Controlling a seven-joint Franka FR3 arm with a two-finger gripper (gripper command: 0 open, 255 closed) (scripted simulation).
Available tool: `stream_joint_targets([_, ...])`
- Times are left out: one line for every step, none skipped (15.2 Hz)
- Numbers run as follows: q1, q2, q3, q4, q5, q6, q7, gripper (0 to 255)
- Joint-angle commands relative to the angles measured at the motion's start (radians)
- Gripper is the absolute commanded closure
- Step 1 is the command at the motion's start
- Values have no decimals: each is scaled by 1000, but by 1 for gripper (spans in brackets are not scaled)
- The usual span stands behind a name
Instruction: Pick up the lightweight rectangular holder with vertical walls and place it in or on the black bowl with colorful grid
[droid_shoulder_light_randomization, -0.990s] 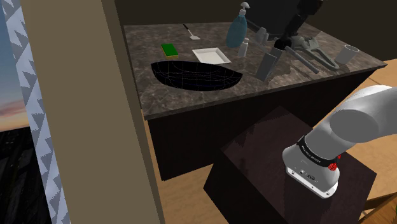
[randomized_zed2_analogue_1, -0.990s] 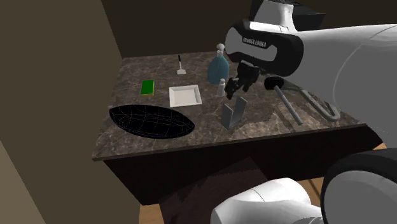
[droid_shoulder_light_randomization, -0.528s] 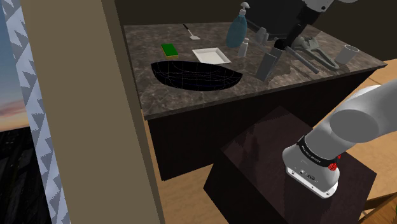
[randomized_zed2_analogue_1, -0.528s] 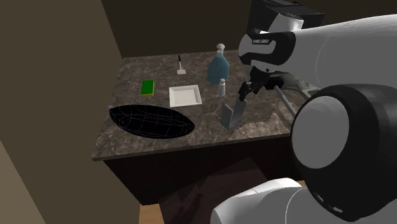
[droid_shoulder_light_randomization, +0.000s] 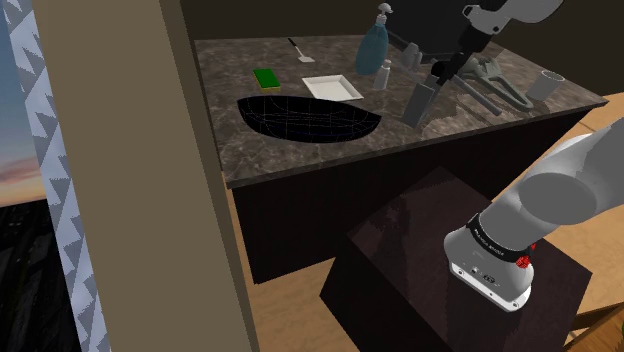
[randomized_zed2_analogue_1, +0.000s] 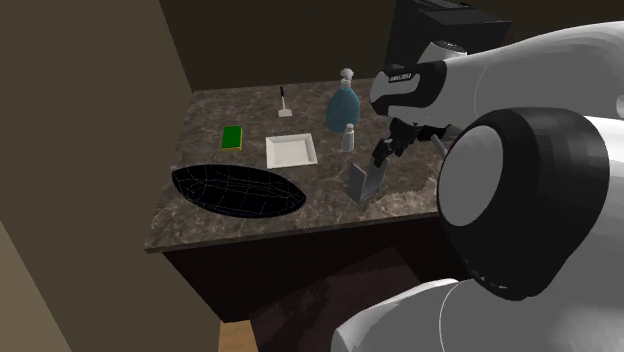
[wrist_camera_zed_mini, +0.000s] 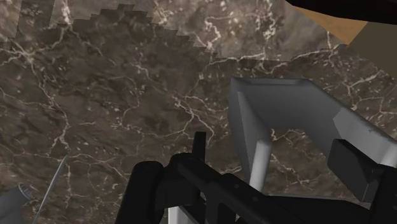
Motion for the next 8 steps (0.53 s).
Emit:
stream_joint_targets([1,6,-2,-5,3,10,-3,0])
stream_joint_targets([1,6,-2,-5,3,10,-3,0])
stream_joint_targets([1,6,-2,-5,3,10,-3,0])
stream_joint_targets([1,6,-2,-5,3,10,-3,0])
stream_joint_targets([1,6,-2,-5,3,10,-3,0])
stream_joint_targets([1,6,-2,-5,3,10,-3,0])
stream_joint_targets([1,6,-2,-5,3,10,-3,0])
stream_joint_targets([1,6,-2,-5,3,10,-3,255])
